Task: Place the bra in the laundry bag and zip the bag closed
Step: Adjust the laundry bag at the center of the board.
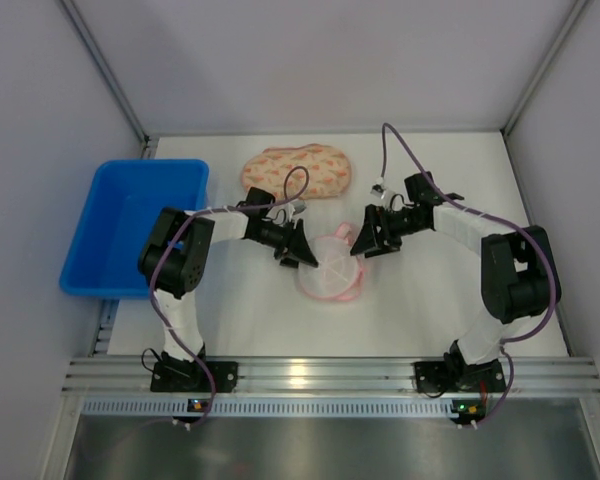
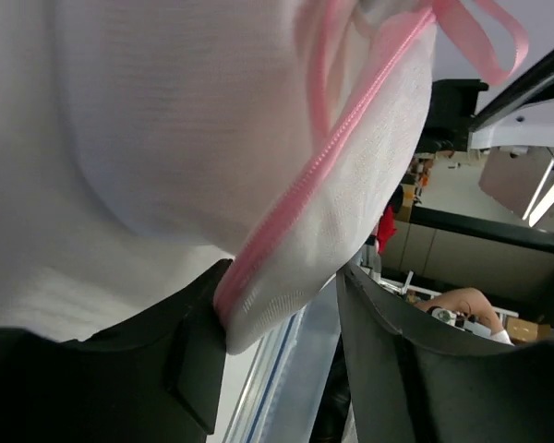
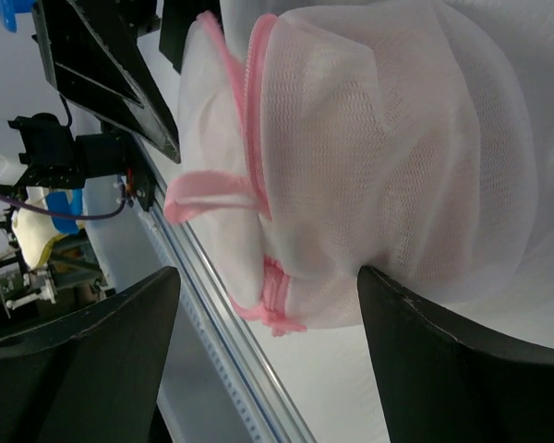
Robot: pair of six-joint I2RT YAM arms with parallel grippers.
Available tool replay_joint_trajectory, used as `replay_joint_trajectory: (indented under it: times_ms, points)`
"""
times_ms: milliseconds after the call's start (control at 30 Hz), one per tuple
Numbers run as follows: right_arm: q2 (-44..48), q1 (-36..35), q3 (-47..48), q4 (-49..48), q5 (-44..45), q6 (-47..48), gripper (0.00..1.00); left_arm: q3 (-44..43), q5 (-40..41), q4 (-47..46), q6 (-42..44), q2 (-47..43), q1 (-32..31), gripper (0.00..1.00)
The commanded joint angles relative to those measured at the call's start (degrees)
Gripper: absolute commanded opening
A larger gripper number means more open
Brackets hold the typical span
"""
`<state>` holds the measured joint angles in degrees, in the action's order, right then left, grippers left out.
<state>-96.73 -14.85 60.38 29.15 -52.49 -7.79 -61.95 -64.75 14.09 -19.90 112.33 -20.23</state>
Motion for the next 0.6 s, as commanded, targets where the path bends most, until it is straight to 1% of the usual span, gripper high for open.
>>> replay_joint_trajectory:
  times_ms: [0, 33, 100, 133, 233, 267, 400, 433, 567]
  points:
    - [1.5, -0.3, -0.7, -1.1, -3.2, -0.3, 0.79, -3.0, -8.3, -2.9, 0.2, -0.1, -0.4, 0.52]
    - [1.8, -0.3, -1.1, -1.2, -3.5, -0.3, 0.79, -3.3, -8.9, -2.9, 0.4, -0.3, -0.4, 0.39]
    - [2.9, -0.4, -2.2, -1.5, -4.5, -0.6, 0.79, -4.0, -10.4, -2.9, 0.6, -0.6, -0.3, 0.24]
    - [3.3, -0.3, -2.7, -1.7, -4.9, -1.0, 0.79, -4.2, -11.6, -2.9, 0.6, -0.5, -0.2, 0.14]
    - [5.8, -0.4, -4.4, -2.2, -6.5, -1.3, 0.79, -5.7, -15.8, -2.8, -0.1, 0.4, -0.1, 0.05]
    - [7.3, -0.3, -5.0, -2.2, -6.7, -1.6, 0.79, -6.1, -16.7, -2.9, -0.2, 0.5, 0.0, 0.00]
    - [10.3, 0.1, -5.4, -1.9, -4.8, -1.4, 0.79, -7.2, -22.2, -2.9, -0.5, 1.0, 0.0, 0.00]
    - [10.7, 0.4, -5.2, -1.8, -4.4, -1.2, 0.79, -7.5, -25.0, -2.8, -0.7, 1.5, -0.1, 0.00]
    - [9.9, 3.1, -3.1, -1.2, -3.4, -0.8, 0.79, -6.9, -29.6, -2.8, 0.0, -0.3, -0.3, 0.00]
